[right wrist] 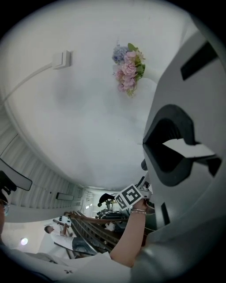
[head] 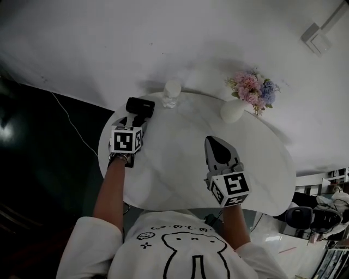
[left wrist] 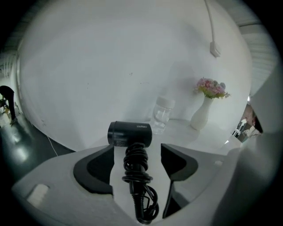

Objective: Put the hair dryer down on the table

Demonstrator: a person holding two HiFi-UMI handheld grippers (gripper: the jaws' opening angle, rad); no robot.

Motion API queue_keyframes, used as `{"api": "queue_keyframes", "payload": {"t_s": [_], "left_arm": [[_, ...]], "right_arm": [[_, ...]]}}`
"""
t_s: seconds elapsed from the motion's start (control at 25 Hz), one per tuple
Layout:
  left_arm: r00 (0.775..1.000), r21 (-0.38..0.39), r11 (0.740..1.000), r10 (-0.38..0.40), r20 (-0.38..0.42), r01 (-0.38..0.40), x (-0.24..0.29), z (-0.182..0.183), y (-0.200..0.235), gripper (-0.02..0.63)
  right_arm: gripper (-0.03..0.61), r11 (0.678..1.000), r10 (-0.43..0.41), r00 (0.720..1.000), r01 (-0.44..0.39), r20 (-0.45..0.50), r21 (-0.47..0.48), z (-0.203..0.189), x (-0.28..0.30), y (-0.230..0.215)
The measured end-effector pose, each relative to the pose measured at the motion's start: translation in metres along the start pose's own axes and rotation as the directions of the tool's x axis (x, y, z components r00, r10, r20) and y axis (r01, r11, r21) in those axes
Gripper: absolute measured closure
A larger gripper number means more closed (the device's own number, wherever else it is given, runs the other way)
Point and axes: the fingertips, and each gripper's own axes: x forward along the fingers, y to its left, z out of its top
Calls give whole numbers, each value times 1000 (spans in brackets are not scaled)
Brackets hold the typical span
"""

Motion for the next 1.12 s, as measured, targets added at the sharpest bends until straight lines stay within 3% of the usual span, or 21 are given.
{"api": "queue_keyframes", "payload": {"t_s": [0.32,0.6,0.96,1.12], "left_arm": [[996,25,999,40,80,-42,-55,20,-18,298],[980,68,996,37,195,-51,-97,54,-39,299],[947,112,992,25,321,-64,-133,96,-64,299],[919,122,990,22,393,-76,-155,115,-67,299]], "right_arm": [[581,1000,1,996,-3,86,16,31,-26,-8],[581,998,-20,988,12,155,54,55,-41,-23],[581,998,-42,975,30,219,60,81,-52,-46],[581,999,-49,971,43,234,32,93,-55,-54]]}}
